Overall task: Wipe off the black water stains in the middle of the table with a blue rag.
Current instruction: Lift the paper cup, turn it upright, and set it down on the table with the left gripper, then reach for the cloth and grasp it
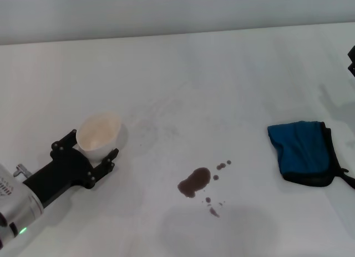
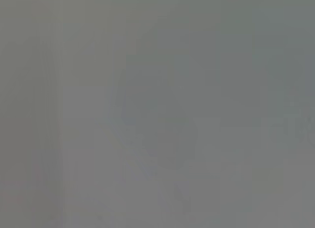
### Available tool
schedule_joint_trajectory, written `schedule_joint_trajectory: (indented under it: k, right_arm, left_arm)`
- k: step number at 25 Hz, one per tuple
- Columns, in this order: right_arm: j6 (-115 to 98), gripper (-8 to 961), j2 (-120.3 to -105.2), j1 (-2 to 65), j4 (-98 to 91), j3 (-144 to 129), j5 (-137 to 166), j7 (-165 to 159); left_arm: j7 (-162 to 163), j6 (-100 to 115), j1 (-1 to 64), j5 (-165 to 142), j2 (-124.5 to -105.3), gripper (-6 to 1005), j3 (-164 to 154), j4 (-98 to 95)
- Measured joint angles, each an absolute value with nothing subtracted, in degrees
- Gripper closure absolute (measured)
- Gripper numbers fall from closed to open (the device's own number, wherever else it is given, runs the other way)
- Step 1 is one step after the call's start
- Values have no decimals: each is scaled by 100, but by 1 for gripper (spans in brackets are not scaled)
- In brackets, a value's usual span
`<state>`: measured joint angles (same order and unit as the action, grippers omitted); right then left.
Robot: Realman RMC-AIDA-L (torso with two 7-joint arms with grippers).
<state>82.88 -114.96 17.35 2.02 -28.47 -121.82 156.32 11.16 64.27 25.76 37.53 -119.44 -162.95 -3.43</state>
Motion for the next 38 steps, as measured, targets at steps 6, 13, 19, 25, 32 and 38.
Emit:
schedule_joint_trajectory:
  k: [6, 13, 19, 25, 32, 38]
  right_arm:
    - [8287, 116, -11496, 1724, 202, -2856, -12182, 15634]
    - [8287, 116, -11496, 1688, 202, -2865, -12182, 15672]
    - [8350, 117, -11490, 1659, 113, -2954, -12162, 15515]
    - [8367, 117, -11427, 1528, -238, -3122, -12145, 14194]
    - [8392, 117, -11344, 1136, -1308, -3676, -11942, 12060]
    - [8636, 117, -11179, 894, -2102, -3783, -11184, 9946]
  left_arm:
    - [1032, 6424, 2485, 3760, -11944, 236, -16295, -450]
    - [696, 6516, 2177, 3944, -11932, 154, -16286, -642]
    - [372, 7099, 1727, 4106, -11932, 119, -16226, -678]
    - [410, 7869, 1266, 4507, -11923, 119, -16224, -686]
    - [437, 8563, 958, 4924, -11923, 120, -16224, -701]
    - [439, 9258, 865, 5357, -11906, 120, -16222, -661]
